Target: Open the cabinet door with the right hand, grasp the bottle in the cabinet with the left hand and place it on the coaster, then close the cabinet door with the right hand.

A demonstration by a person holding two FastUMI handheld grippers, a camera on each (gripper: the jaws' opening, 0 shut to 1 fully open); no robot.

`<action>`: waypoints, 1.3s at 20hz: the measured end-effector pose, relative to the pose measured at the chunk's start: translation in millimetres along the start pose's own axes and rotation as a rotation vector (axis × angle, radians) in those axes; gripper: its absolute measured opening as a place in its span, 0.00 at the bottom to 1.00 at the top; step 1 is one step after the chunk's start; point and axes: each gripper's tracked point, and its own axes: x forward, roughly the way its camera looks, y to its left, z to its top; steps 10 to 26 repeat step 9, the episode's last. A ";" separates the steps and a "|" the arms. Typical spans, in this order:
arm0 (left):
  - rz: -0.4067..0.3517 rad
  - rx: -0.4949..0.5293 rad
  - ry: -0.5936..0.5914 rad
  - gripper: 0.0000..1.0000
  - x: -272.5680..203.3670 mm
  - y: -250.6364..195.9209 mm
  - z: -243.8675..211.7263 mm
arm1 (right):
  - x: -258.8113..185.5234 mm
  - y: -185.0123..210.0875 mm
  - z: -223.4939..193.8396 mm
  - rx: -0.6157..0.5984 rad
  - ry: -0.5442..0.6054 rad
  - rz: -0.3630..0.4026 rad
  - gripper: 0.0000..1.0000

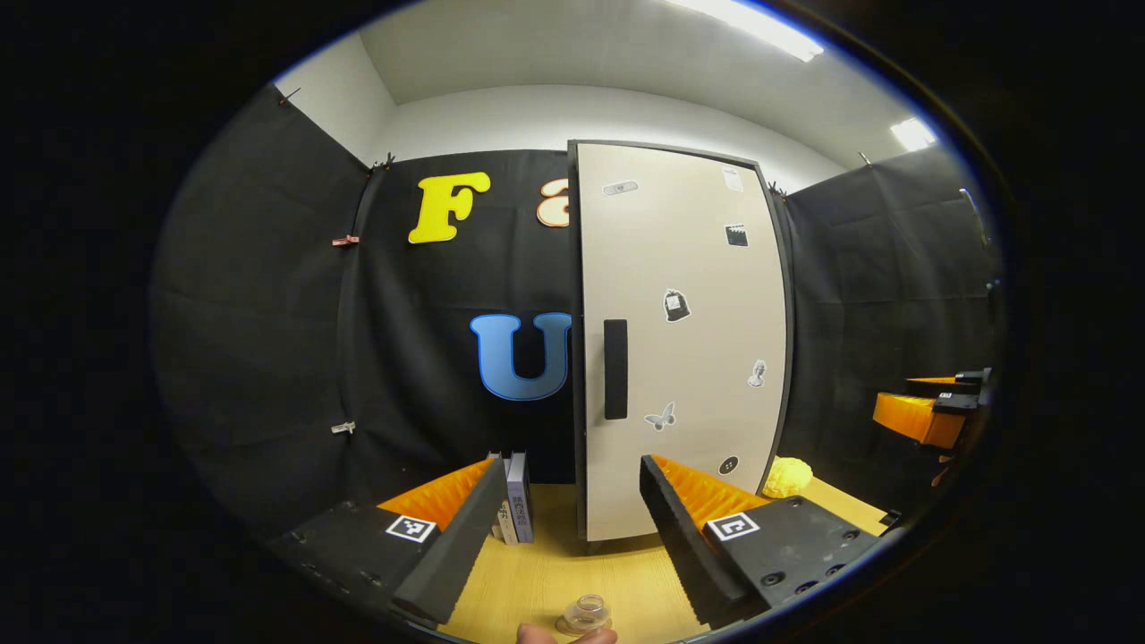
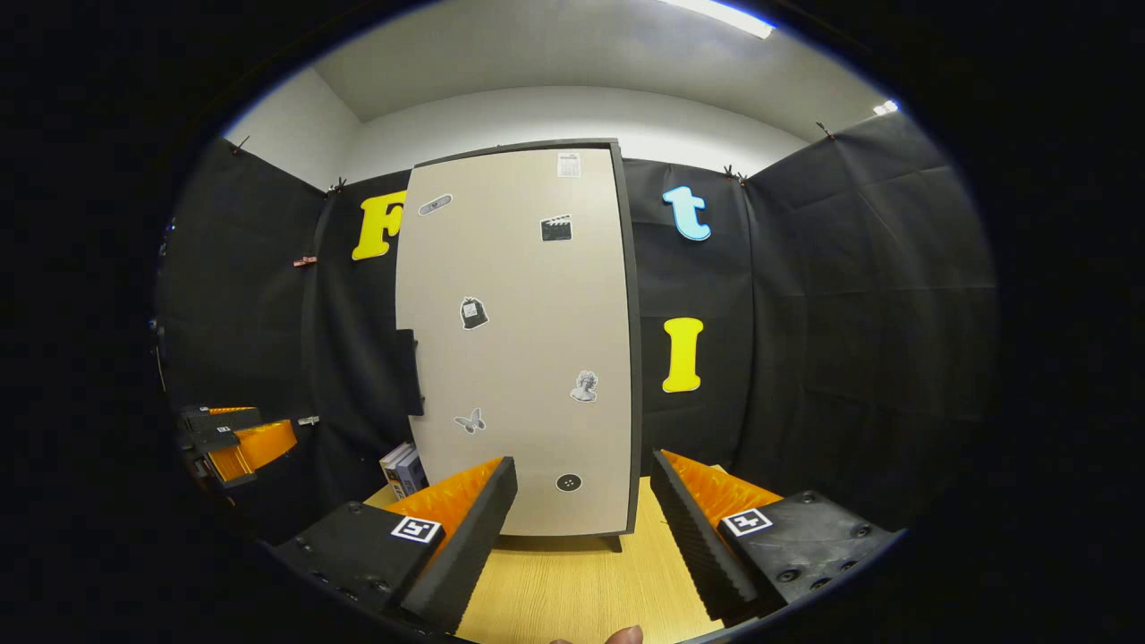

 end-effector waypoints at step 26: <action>-0.003 0.009 -0.013 0.94 0.0 -6.0 2.1 | -0.6 -0.9 1.3 -0.001 -0.006 -0.004 0.98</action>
